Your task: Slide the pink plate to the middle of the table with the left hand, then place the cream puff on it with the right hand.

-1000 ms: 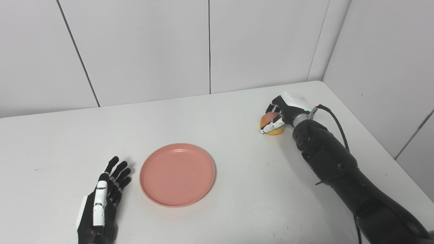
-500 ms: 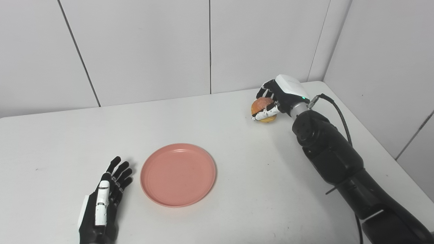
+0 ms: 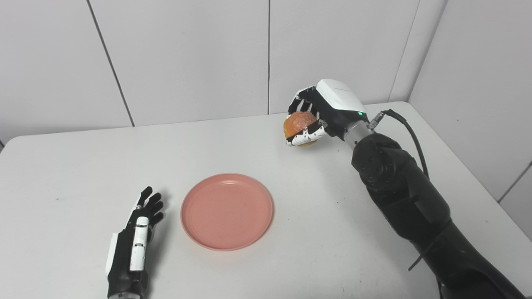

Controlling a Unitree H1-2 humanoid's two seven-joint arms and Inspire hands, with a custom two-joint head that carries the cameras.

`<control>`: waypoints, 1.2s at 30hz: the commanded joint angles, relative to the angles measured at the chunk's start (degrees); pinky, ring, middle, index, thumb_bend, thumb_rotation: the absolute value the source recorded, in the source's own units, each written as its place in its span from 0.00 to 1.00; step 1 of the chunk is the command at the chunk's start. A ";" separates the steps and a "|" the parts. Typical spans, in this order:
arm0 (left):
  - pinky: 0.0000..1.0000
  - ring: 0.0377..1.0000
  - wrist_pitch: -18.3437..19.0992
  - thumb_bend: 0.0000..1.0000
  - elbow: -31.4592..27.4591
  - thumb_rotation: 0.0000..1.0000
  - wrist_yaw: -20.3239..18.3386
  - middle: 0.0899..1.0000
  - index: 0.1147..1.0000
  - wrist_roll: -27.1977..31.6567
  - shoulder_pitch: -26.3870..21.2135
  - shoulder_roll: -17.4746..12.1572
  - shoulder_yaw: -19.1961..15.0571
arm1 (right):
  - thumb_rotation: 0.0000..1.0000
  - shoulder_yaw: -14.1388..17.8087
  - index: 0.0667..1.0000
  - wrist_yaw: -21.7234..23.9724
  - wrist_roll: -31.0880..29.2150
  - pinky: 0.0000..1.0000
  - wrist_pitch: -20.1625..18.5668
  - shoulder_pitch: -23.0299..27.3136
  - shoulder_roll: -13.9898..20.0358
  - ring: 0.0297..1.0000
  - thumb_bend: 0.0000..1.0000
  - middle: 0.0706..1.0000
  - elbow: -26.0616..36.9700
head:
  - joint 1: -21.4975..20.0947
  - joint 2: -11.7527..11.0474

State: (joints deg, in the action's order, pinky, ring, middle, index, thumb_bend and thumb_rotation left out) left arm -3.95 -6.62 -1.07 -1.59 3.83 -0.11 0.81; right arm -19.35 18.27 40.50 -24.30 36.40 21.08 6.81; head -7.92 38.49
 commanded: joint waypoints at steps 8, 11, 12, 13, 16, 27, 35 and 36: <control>0.92 0.92 -1.69 0.50 -2.00 1.00 4.08 0.90 0.89 -5.42 2.19 3.75 3.08 | 0.13 -3.22 0.45 2.33 0.96 0.26 3.56 2.44 -3.10 0.31 0.51 0.36 2.72 | 4.09 0.78; 0.90 0.91 -0.89 0.51 -2.37 1.00 5.01 0.90 0.89 -6.62 2.18 4.67 3.80 | 0.13 -4.26 0.45 3.06 -0.09 0.24 5.29 2.04 -3.98 0.29 0.51 0.35 2.51 | 5.94 1.14; 0.90 0.91 -0.45 0.51 -2.63 1.00 5.37 0.90 0.89 -7.02 2.17 5.09 4.01 | 0.13 -4.61 0.45 3.21 -0.14 0.24 5.69 1.94 -4.33 0.29 0.51 0.35 2.56 | 6.70 1.34; 0.89 0.91 -0.15 0.50 -2.81 1.00 5.64 0.90 0.89 -7.29 2.16 5.36 4.16 | 0.13 -4.79 0.45 3.29 -0.11 0.24 5.90 1.89 -4.51 0.30 0.51 0.35 2.61 | 6.85 1.37; 0.88 0.90 0.13 0.49 -2.80 1.00 6.57 0.89 0.88 -8.92 1.99 6.00 4.63 | 0.13 -5.87 0.45 3.62 0.49 0.25 5.74 1.77 -5.70 0.31 0.51 0.37 3.02 | 8.60 1.80; 0.85 0.89 1.81 0.46 -3.67 1.00 7.83 0.89 0.87 -11.05 1.45 8.04 5.65 | 0.13 -9.37 0.45 5.19 1.86 0.28 5.33 0.38 -9.43 0.34 0.52 0.40 2.45 | 12.59 2.96; 0.85 0.89 2.81 0.46 -4.52 1.00 8.08 0.89 0.86 -10.92 1.40 9.16 5.74 | 0.13 -11.05 0.45 5.09 1.97 0.28 6.64 -0.57 -11.48 0.34 0.51 0.42 -0.51 | 13.41 3.38; 0.85 0.89 2.90 0.46 -4.59 1.00 8.12 0.89 0.86 -10.93 1.37 9.27 5.73 | 0.13 -11.19 0.45 5.00 1.91 0.27 6.83 -0.61 -11.72 0.34 0.51 0.41 -0.99 | 13.46 3.41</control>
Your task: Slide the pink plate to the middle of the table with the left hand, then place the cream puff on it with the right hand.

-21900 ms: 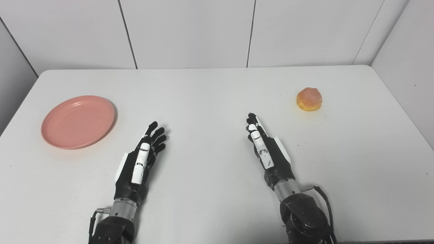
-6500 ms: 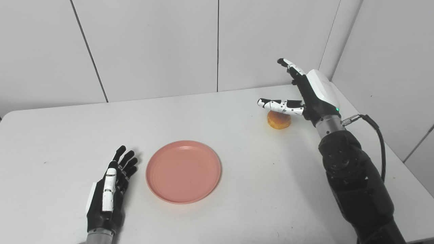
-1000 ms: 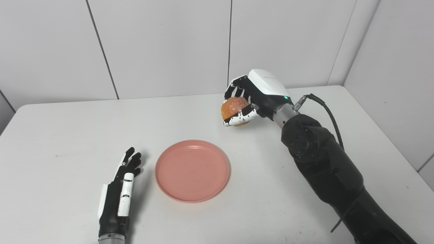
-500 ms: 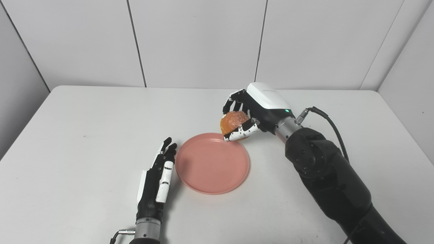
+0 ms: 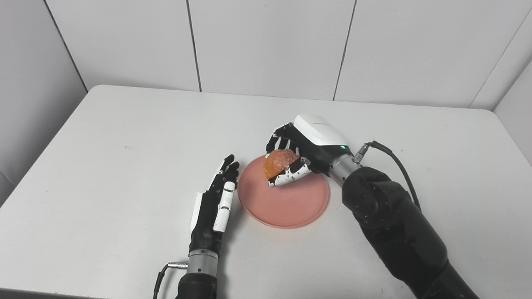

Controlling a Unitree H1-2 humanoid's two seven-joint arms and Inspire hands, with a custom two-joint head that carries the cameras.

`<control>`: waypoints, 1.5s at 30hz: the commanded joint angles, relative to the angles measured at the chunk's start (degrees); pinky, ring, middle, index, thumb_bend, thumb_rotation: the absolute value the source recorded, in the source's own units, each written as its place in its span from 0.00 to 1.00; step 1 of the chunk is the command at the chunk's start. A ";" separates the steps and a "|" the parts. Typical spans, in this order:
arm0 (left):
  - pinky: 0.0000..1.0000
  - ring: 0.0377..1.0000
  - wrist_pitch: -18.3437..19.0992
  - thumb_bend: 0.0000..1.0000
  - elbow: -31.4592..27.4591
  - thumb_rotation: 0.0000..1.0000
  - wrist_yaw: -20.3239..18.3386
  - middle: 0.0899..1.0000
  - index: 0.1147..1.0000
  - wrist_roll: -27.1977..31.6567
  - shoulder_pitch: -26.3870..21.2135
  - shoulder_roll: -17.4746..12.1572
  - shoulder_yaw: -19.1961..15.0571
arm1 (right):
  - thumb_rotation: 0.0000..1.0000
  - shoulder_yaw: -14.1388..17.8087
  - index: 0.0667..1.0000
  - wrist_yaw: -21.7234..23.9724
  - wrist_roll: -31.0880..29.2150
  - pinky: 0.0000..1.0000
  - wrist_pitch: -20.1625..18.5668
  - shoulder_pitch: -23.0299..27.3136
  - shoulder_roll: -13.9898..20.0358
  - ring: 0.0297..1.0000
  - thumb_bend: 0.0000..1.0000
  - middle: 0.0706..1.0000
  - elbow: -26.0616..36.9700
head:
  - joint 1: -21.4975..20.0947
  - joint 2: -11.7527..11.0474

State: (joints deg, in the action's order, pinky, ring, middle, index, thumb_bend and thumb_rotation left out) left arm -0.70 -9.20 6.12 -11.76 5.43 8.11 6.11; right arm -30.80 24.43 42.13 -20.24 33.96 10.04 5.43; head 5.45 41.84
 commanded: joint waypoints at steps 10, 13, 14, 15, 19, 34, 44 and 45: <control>0.86 0.90 -0.24 0.47 -2.18 1.00 0.98 0.89 0.86 -1.62 -0.43 1.51 0.41 | 0.13 -0.52 0.45 -2.75 -0.07 0.28 5.04 1.85 -2.88 0.35 0.51 0.43 -6.90 | 0.77 0.50; 0.86 0.90 -0.08 0.48 -2.22 1.00 0.90 0.89 0.86 -1.33 -0.42 1.72 0.33 | 0.13 -0.69 0.45 -3.36 0.15 0.28 5.35 1.86 -3.41 0.35 0.51 0.43 -8.68 | 0.71 0.61; 0.86 0.90 -0.04 0.48 -2.26 1.00 0.87 0.89 0.86 -1.37 -0.42 1.74 0.33 | 0.12 -0.81 0.45 -3.39 0.27 0.28 5.14 1.84 -3.59 0.35 0.51 0.43 -9.19 | 0.72 0.65; 0.86 0.90 -0.02 0.48 -2.31 1.00 0.87 0.89 0.86 -1.41 -0.39 1.79 0.33 | 0.06 -0.92 0.47 -3.42 0.31 0.28 5.03 1.80 -3.71 0.35 0.52 0.41 -9.63 | 0.72 0.65; 0.86 0.90 -0.05 0.48 -2.35 1.00 0.98 0.89 0.86 -1.58 -0.37 1.83 0.30 | 0.00 -1.48 0.49 -3.93 0.92 0.26 4.90 1.53 -3.84 0.33 0.52 0.37 -10.79 | 0.72 0.65; 0.86 0.90 0.15 0.47 -2.61 1.00 0.58 0.89 0.86 -1.32 -0.28 1.37 0.10 | 0.00 -1.68 0.50 -4.81 2.43 0.26 5.17 -0.56 -2.51 0.33 0.52 0.38 -9.77 | -0.29 0.87; 0.86 0.89 -0.26 0.46 -2.18 1.00 0.62 0.88 0.86 -1.19 -0.34 1.04 -0.31 | 0.28 -1.98 0.69 2.18 4.70 0.42 3.23 0.45 -0.55 0.57 0.78 0.70 -4.26 | -1.23 0.89; 0.86 0.89 -0.35 0.46 -2.10 1.00 0.60 0.88 0.86 -1.04 -0.35 1.03 -0.39 | 0.29 -2.00 0.71 3.06 5.14 0.43 2.96 0.60 -0.38 0.57 0.80 0.71 -3.48 | -1.31 0.86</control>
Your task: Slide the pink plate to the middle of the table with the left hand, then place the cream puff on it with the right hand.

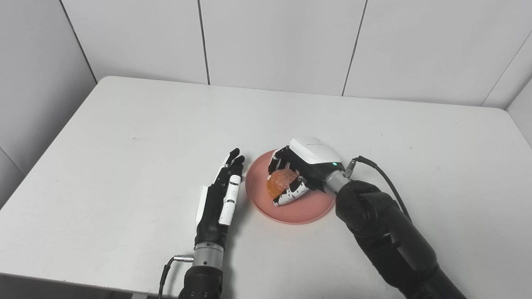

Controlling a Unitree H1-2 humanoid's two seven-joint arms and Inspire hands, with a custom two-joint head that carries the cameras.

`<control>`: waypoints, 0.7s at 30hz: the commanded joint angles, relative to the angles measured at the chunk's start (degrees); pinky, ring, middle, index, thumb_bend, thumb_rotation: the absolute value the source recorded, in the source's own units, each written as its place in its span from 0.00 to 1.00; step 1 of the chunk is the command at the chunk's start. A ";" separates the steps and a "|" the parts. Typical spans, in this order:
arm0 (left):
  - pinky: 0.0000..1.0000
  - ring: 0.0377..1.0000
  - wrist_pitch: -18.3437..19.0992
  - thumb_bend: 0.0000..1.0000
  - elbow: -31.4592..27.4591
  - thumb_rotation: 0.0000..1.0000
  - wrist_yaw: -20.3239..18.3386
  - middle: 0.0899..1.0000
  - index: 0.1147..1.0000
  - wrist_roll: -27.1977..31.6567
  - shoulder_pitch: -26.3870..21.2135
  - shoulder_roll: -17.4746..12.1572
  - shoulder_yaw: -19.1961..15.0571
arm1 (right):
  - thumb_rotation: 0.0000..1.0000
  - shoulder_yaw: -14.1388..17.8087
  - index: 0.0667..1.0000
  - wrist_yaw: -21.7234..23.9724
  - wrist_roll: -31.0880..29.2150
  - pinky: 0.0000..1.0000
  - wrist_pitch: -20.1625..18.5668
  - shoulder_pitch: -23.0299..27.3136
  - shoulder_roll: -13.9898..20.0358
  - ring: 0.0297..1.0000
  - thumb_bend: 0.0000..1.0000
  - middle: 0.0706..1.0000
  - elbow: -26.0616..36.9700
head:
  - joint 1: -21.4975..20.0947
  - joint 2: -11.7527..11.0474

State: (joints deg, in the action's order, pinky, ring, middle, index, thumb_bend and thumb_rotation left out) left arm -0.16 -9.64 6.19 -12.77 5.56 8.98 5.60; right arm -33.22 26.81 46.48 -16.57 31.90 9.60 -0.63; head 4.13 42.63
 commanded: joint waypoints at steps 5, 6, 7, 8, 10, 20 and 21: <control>0.85 0.88 -1.15 0.45 -1.46 1.00 0.40 0.88 0.86 0.52 -0.56 0.16 -0.23 | 0.37 0.64 0.81 4.88 2.86 0.46 -1.71 3.15 0.47 0.68 0.86 0.80 6.08 | -0.25 0.08; 0.85 0.88 -1.19 0.45 -1.48 1.00 0.37 0.88 0.86 0.50 -0.57 0.14 -0.24 | 0.38 0.83 0.83 5.30 3.05 0.50 -1.62 3.12 0.44 0.71 0.87 0.81 6.51 | -0.25 0.08; 0.85 0.88 -1.26 0.45 -1.45 1.00 0.35 0.88 0.86 0.60 -0.61 0.14 -0.28 | 0.39 1.00 0.84 5.90 3.25 0.51 -1.67 3.13 0.42 0.72 0.87 0.82 7.07 | -0.35 0.06; 0.85 0.88 -1.31 0.45 -1.43 1.00 0.33 0.88 0.86 0.67 -0.63 0.15 -0.31 | 0.39 1.14 0.86 6.35 3.43 0.53 -1.70 3.13 0.39 0.75 0.88 0.83 7.44 | -0.35 0.06; 0.85 0.88 -1.53 0.46 -1.11 1.00 0.19 0.88 0.86 0.98 -0.64 0.01 -0.41 | 0.42 1.29 0.88 7.68 3.84 0.56 -1.92 3.29 0.45 0.79 0.89 0.86 8.14 | -0.42 0.05; 0.85 0.88 -1.33 0.46 -1.16 1.00 0.00 0.88 0.86 1.36 -0.54 -0.48 -0.48 | 0.51 3.65 0.97 8.04 5.58 0.64 -1.43 2.56 -0.18 0.84 0.94 0.93 9.61 | -0.94 -0.02; 0.85 0.88 -1.41 0.46 -0.98 1.00 0.00 0.88 0.87 1.42 -0.56 -0.57 -0.54 | 0.53 4.22 0.98 7.35 5.57 0.66 -1.24 2.30 -0.21 0.84 0.94 0.94 9.99 | -0.99 -0.04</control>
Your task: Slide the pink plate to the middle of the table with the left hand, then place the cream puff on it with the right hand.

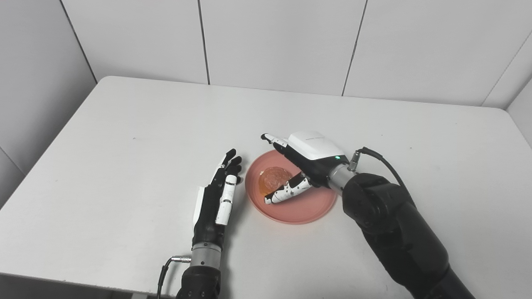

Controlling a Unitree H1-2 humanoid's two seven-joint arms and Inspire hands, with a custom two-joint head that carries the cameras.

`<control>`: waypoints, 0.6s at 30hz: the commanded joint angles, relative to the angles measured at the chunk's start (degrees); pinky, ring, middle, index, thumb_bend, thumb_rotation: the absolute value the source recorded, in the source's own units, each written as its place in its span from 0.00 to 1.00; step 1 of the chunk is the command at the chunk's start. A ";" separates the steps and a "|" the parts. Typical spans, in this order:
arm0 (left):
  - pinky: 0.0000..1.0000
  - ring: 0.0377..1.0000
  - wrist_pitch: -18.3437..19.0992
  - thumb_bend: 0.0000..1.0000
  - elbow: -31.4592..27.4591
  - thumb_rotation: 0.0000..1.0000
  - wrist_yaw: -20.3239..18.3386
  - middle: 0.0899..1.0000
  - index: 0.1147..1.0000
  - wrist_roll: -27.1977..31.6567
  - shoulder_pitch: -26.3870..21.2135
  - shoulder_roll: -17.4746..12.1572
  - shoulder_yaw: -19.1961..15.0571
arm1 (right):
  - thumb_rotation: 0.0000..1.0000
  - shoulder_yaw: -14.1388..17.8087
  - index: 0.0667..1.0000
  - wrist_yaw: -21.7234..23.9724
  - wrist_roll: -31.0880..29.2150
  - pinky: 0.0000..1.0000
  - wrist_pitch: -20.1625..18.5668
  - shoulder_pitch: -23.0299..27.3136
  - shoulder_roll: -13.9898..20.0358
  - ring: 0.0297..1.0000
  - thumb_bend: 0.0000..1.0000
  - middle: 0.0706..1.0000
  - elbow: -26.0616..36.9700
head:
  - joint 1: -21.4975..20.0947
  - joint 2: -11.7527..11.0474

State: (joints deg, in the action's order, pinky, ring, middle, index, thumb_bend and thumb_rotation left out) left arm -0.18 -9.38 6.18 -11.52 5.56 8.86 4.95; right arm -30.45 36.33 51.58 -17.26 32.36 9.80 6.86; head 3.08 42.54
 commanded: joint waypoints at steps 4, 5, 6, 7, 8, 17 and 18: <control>0.85 0.88 -1.52 0.46 -1.16 1.00 -0.01 0.88 0.87 0.24 -0.56 -0.66 0.00 | 0.56 3.87 0.99 -5.28 0.12 0.70 0.57 0.55 -0.57 0.85 0.95 0.94 3.98 | -0.28 -0.04; 0.84 0.88 -1.28 0.46 -1.27 1.00 0.04 0.88 0.87 0.27 -0.55 -0.61 -0.08 | 0.57 5.29 0.99 -6.59 -0.97 0.71 0.93 -0.15 -0.45 0.86 0.94 0.94 4.65 | -0.38 -0.02; 0.84 0.88 -1.37 0.47 -1.21 1.00 0.09 0.88 0.86 0.20 -0.54 -0.70 -0.14 | 0.61 6.80 1.00 -8.03 -2.29 0.75 1.27 -0.88 -0.44 0.88 0.93 0.96 5.12 | -0.54 -0.07; 0.84 0.88 -1.47 0.47 -1.14 1.00 0.09 0.88 0.86 0.15 -0.53 -0.81 -0.18 | 0.63 8.27 1.00 -9.56 -3.58 0.77 1.60 -1.65 -0.48 0.90 0.92 0.97 5.35 | -0.57 -0.09; 0.84 0.88 -1.56 0.47 -1.08 1.00 0.08 0.88 0.86 0.14 -0.52 -0.92 -0.21 | 0.67 9.20 1.00 -10.60 -4.40 0.76 1.85 -2.15 -0.54 0.90 0.92 0.98 5.45 | -0.68 -0.15; 0.85 0.88 -1.72 0.48 -1.09 1.00 -0.33 0.89 0.87 0.08 -0.46 -1.87 -0.39 | 0.86 20.12 1.00 -21.12 -20.32 0.83 6.33 -12.20 -2.72 0.96 0.82 1.00 8.20 | -1.08 -0.16; 0.85 0.88 -1.79 0.48 -1.06 1.00 -0.34 0.89 0.87 0.09 -0.46 -1.97 -0.41 | 0.88 20.45 1.00 -22.07 -20.91 0.85 6.61 -13.44 -2.84 0.97 0.81 1.00 8.63 | -1.15 -0.13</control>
State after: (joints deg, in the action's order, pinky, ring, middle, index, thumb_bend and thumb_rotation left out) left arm -0.20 -9.23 6.15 -11.49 5.56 7.90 4.48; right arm -10.58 16.50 32.13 -14.06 18.18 7.51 13.14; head 1.85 42.36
